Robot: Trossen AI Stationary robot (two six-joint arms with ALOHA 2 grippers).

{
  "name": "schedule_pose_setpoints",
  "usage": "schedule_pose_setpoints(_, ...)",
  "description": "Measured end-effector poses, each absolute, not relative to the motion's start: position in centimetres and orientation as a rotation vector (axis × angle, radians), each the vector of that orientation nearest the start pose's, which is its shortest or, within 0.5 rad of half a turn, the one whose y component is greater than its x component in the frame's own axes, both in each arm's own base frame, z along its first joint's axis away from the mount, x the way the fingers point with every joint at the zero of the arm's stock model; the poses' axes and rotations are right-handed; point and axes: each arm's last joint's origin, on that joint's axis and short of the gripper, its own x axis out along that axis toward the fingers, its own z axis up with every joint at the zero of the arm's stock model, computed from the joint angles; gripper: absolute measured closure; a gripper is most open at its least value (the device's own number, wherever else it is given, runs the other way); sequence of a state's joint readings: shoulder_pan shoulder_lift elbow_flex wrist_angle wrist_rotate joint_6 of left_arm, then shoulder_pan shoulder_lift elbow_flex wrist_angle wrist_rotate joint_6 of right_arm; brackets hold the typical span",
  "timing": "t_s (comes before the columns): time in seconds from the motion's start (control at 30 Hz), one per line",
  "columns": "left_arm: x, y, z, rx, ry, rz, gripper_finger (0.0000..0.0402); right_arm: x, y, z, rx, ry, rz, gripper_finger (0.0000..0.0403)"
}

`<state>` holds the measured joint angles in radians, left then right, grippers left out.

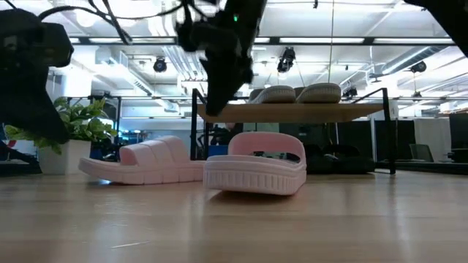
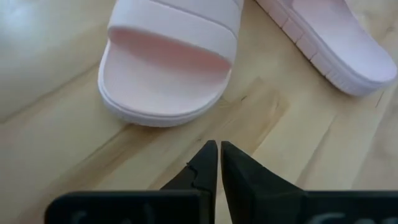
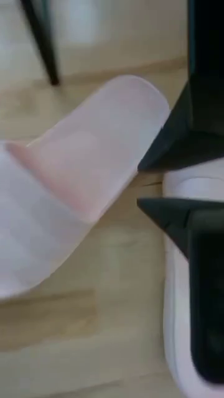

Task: Pick and place slides into the shelf
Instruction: Move the right pink slipper to the left side of the other pink slipper

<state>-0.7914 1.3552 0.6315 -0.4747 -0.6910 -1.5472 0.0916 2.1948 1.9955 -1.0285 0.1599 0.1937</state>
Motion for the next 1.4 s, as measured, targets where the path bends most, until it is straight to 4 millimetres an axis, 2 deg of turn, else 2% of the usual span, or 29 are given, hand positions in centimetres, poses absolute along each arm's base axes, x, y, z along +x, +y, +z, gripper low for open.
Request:
schedule_pose_setpoints(0.1,16.8,-14.4,16.0,-0.707,0.669,0.575,0.0395,45.6,2.9,22.6,0.067,1.229,-0.202,0.0378)
schedule_pose_setpoints(0.17,16.8,-14.4,15.8,-0.733,0.666,0.592,0.0395,45.7,2.6,21.7,0.074,1.222,-0.208,0.0388)
schedule_pose_setpoints(0.37,17.4,-15.1,14.1,-0.743,0.727,0.597,0.0395,45.8,2.6,19.5,0.111,1.184,-0.212,0.0390)
schedule_pose_setpoints(0.7,18.5,-16.1,11.8,-0.747,0.737,0.604,0.0395,46.5,2.6,18.5,0.128,1.082,-0.234,0.0390)
schedule_pose_setpoints(0.97,18.9,-15.3,11.7,-0.716,0.671,0.655,0.0395,45.8,2.5,17.0,0.119,1.120,-0.239,0.0390)
schedule_pose_setpoints(1.13,19.5,-14.5,11.7,-0.724,0.640,0.693,0.0395,45.3,2.7,15.8,0.161,1.148,-0.177,0.0390)
schedule_pose_setpoints(1.3,20.0,-13.8,11.7,-0.690,0.644,0.707,0.0395,44.9,3.8,15.3,0.166,1.181,-0.128,0.0390)
schedule_pose_setpoints(1.4,20.2,-13.5,11.8,-0.672,0.647,0.708,0.0395,45.1,4.7,15.6,0.216,1.185,-0.016,0.0390)
